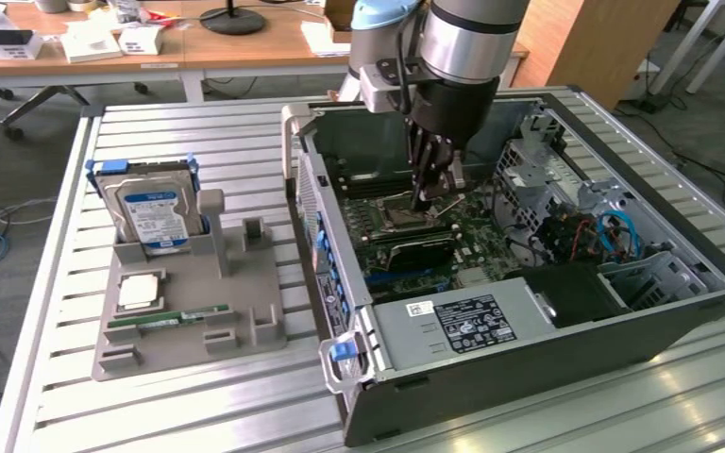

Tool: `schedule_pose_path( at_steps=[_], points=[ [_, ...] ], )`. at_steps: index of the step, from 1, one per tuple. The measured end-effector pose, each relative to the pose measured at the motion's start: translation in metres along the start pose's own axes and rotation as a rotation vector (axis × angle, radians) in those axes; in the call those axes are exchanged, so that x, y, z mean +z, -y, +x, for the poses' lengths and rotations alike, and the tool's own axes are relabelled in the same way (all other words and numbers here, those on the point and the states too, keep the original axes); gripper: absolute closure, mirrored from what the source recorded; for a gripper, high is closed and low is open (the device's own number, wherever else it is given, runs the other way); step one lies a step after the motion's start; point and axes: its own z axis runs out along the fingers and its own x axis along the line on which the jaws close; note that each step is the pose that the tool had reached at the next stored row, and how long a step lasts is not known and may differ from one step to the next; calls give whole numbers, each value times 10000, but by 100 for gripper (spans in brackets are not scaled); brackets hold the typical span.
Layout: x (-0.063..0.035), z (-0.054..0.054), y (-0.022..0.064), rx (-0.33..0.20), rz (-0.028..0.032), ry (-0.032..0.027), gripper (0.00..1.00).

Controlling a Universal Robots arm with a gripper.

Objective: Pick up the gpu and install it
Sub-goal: 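Press down on the gpu until it lock into place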

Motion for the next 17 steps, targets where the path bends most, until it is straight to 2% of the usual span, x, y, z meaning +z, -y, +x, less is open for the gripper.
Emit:
schedule_pose_path(
  at_steps=[9, 17],
  points=[
    [44, 1, 0, 0, 1, 2, 89],
    [120, 2, -1, 0, 1, 1, 89]
  ],
)
